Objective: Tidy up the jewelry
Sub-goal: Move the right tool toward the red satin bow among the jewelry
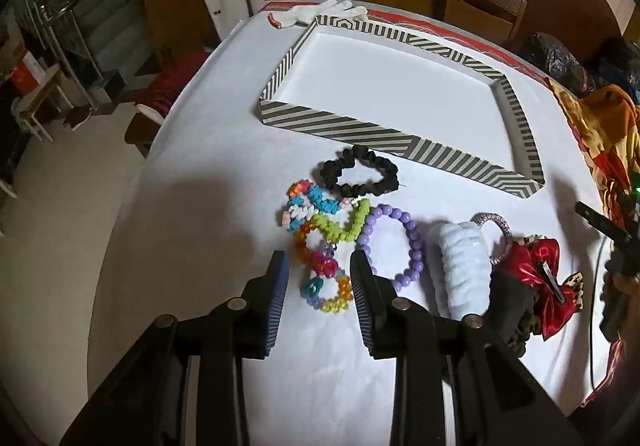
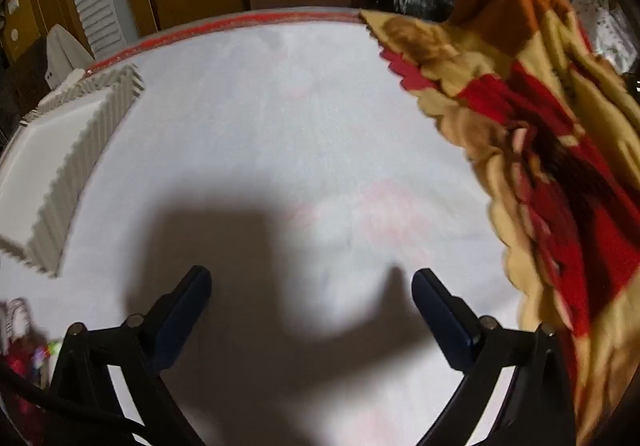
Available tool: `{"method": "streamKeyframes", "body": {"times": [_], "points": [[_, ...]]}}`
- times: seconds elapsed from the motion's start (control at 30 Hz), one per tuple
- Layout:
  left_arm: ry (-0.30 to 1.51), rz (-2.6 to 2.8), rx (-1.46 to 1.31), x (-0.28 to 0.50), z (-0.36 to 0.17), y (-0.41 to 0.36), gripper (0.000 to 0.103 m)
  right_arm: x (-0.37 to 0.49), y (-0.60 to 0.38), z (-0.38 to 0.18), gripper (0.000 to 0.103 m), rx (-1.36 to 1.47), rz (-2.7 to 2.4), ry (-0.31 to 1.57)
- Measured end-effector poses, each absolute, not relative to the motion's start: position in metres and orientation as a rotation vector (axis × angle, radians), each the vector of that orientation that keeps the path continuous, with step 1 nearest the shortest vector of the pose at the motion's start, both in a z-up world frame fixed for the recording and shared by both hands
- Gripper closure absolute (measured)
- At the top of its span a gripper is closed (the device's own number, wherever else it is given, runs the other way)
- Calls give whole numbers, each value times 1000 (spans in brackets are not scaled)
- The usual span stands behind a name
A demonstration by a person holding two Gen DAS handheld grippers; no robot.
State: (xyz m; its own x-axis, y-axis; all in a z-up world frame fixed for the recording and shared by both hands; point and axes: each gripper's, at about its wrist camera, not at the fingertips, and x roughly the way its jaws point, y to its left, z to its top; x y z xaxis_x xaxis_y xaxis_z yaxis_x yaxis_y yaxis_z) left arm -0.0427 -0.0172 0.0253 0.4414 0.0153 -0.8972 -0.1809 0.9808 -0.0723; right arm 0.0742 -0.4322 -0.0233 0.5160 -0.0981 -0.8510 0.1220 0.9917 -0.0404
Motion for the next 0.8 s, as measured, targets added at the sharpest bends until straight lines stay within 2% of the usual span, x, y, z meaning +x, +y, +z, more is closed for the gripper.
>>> {"method": "streamKeyframes", "body": {"times": [0.3, 0.43, 0.8], "points": [[1086, 107, -167, -70, 34, -31, 65, -19, -375, 49, 1, 51, 56, 902], [1069, 69, -151, -79, 41, -42, 57, -42, -351, 54, 1, 72, 117, 915], [1014, 87, -162, -100, 61, -42, 55, -86, -291, 62, 1, -4, 247, 930]]}}
